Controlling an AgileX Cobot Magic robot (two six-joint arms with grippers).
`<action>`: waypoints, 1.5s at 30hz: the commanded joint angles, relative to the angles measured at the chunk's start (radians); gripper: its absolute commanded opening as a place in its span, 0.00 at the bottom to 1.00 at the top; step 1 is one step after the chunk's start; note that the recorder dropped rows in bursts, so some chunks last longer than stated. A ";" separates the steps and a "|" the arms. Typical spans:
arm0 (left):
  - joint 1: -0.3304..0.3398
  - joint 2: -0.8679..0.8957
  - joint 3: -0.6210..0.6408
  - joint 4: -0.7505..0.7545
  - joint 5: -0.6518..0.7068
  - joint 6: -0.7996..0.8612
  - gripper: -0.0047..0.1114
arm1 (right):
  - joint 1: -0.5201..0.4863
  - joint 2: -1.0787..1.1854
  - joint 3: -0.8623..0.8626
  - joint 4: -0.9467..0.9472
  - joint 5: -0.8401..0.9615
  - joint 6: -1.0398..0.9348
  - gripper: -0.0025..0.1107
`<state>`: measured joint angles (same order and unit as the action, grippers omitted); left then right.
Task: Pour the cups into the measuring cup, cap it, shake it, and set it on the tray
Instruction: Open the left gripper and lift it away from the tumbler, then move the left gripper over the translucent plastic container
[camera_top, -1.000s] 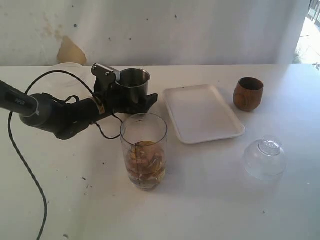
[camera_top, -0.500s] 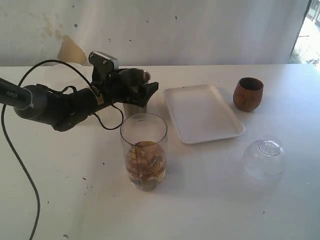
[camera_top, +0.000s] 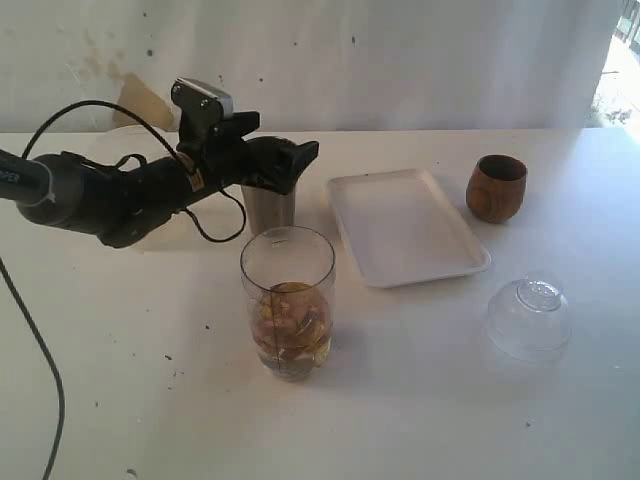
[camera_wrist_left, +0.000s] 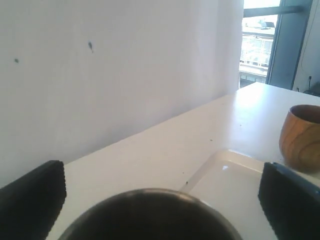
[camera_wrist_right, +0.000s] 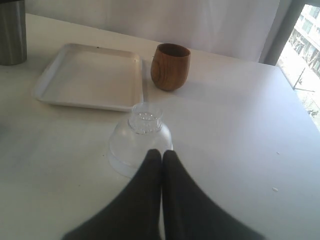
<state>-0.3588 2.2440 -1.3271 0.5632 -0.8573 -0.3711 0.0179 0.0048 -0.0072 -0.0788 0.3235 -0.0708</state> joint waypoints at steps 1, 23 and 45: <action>-0.002 -0.038 0.000 -0.004 -0.009 0.007 0.94 | -0.007 -0.005 0.007 0.001 -0.009 0.002 0.02; -0.002 -0.399 0.000 0.014 0.666 -0.031 0.94 | -0.007 -0.005 0.007 0.001 -0.009 0.002 0.02; -0.002 -0.540 0.000 0.024 1.376 0.018 0.94 | -0.007 -0.005 0.007 -0.001 -0.009 0.002 0.02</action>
<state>-0.3588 1.7087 -1.3271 0.6025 0.5647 -0.3364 0.0179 0.0048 -0.0072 -0.0788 0.3235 -0.0708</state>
